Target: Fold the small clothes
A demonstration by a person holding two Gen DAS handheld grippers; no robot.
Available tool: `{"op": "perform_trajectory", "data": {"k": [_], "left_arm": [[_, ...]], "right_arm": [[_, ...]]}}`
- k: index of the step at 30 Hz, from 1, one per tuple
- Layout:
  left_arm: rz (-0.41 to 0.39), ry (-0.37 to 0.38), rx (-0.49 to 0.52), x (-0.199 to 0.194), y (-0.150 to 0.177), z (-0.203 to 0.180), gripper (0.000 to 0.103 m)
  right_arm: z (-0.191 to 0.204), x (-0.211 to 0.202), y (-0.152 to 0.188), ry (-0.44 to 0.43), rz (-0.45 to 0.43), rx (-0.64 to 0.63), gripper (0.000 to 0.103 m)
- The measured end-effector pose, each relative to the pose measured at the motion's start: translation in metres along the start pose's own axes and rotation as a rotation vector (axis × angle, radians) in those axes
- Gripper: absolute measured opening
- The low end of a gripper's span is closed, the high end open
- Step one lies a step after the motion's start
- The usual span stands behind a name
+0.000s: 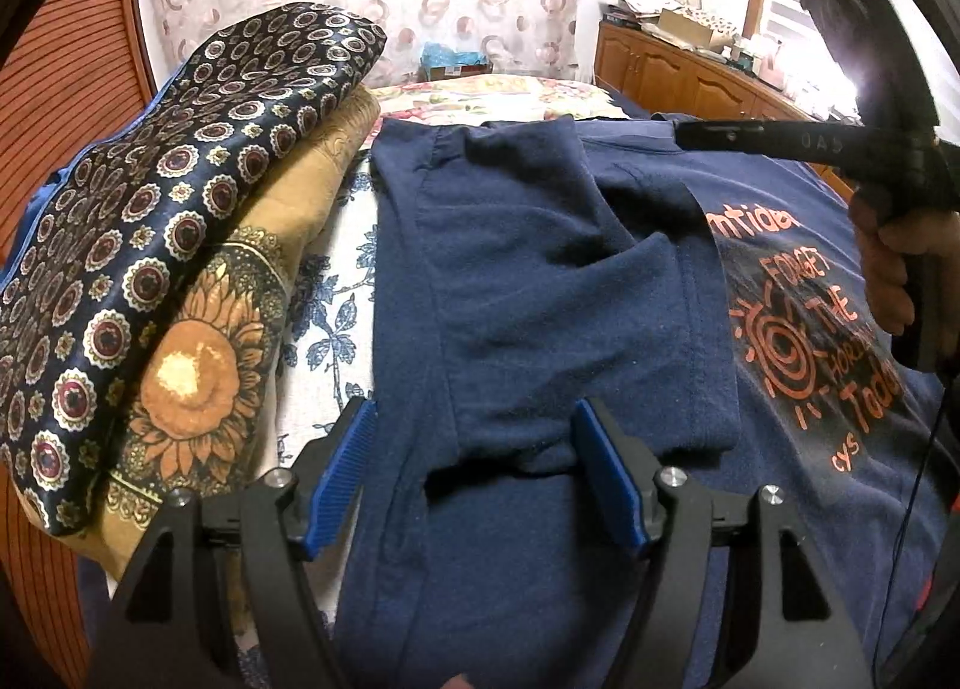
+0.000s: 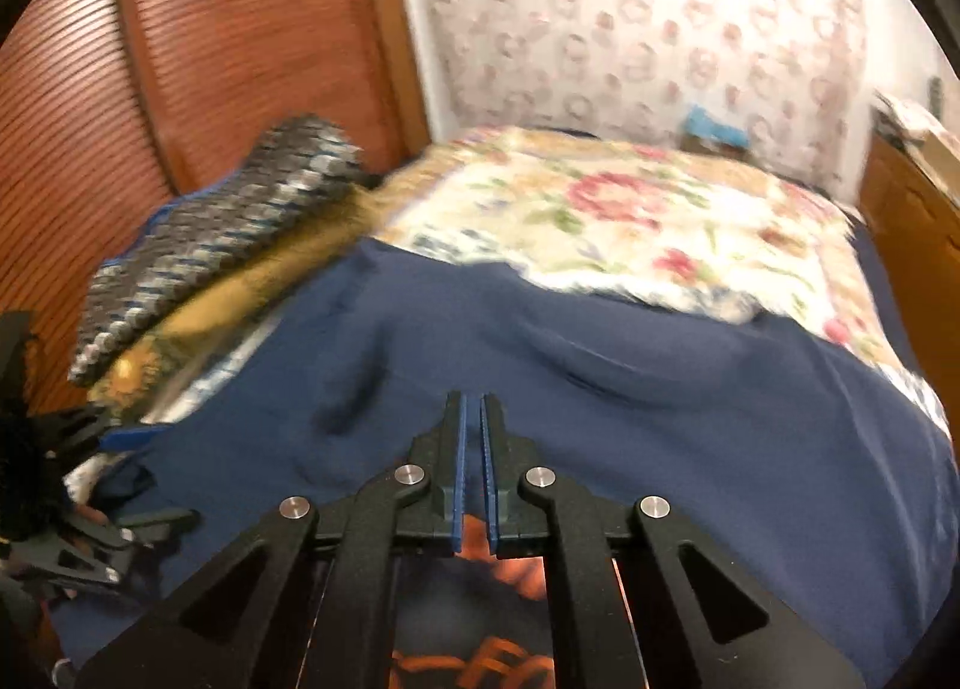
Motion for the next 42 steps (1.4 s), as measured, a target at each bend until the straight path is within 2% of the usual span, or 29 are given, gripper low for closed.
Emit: {"op": "perform_trajectory", "data": {"k": [3, 8, 10, 11, 12, 14, 17, 20, 21, 22, 23, 24, 27, 30, 31, 32, 33, 38, 42], "left_arm": [[0.001, -0.001, 0.0, 0.004, -0.003, 0.0, 0.07], [0.002, -0.005, 0.001, 0.005, -0.004, 0.001, 0.07], [0.002, -0.006, 0.0, 0.005, -0.004, 0.0, 0.07], [0.003, -0.006, 0.0, 0.005, -0.004, 0.001, 0.07], [0.003, -0.006, 0.0, 0.005, -0.004, 0.001, 0.07], [0.002, -0.006, 0.0, 0.005, -0.004, 0.001, 0.07], [0.002, -0.006, 0.0, 0.005, -0.004, 0.0, 0.07], [0.002, -0.005, -0.002, 0.005, -0.004, 0.0, 0.07], [0.001, -0.004, -0.005, 0.004, -0.004, 0.001, 0.07], [0.001, -0.005, -0.008, 0.004, -0.004, 0.001, 0.07], [-0.001, -0.015, -0.011, 0.003, -0.003, 0.002, 0.07], [-0.007, -0.025, -0.011, 0.001, -0.003, 0.003, 0.07], [-0.051, -0.05, -0.012, -0.011, -0.01, 0.002, 0.07], [-0.107, -0.042, -0.009, -0.023, -0.023, -0.005, 0.07], [-0.12, -0.043, -0.004, -0.024, -0.028, -0.007, 0.07], [-0.132, -0.043, 0.002, -0.025, -0.032, -0.01, 0.07], [-0.141, -0.042, 0.007, -0.024, -0.037, -0.013, 0.07], [-0.162, -0.004, 0.042, -0.019, -0.064, -0.04, 0.07], [-0.16, 0.054, 0.088, -0.011, -0.084, -0.07, 0.07]], "right_arm": [[-0.016, -0.003, 0.005, 0.04, 0.016, 0.016, 0.002], [-0.024, -0.014, 0.01, -0.016, 0.006, 0.051, 0.003], [-0.017, -0.013, 0.008, -0.04, 0.001, 0.054, 0.016], [-0.012, -0.01, 0.008, -0.062, 0.008, 0.055, 0.026], [-0.008, -0.007, 0.007, -0.078, 0.013, 0.056, 0.03], [0.002, 0.003, 0.006, -0.087, 0.029, 0.06, 0.035], [0.012, 0.021, 0.006, -0.119, 0.078, 0.071, 0.036], [0.013, 0.04, 0.012, -0.138, 0.145, 0.122, 0.036], [0.013, 0.038, 0.011, -0.145, 0.133, 0.129, 0.033], [0.014, 0.038, 0.01, -0.159, 0.141, 0.129, 0.027], [0.016, 0.037, 0.009, -0.191, 0.146, 0.127, 0.007], [0.018, 0.032, 0.008, -0.22, 0.133, 0.12, 0.003], [0.014, 0.009, 0.007, -0.174, 0.051, 0.096, 0.002], [-0.001, -0.002, 0.011, -0.082, 0.035, 0.11, 0.004], [-0.005, -0.002, 0.012, -0.06, 0.041, 0.105, 0.007], [-0.009, -0.001, 0.015, -0.035, 0.053, 0.096, 0.016], [-0.012, -0.001, 0.015, -0.022, 0.057, 0.093, 0.021], [-0.043, -0.035, 0.025, -0.002, 0.011, 0.106, 0.033], [-0.091, -0.094, 0.051, 0.063, -0.043, 0.133, 0.037]]}}
Point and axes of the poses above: each gripper's, at about its wrist camera, not at the fingertips, and x roughly the way its jaws point, z to its left, y to its underside, the point moved 5 cm from there along x, roughly the way its jaws point, and after that the axes turned 9 degrees about x, right-handed, at the moved point
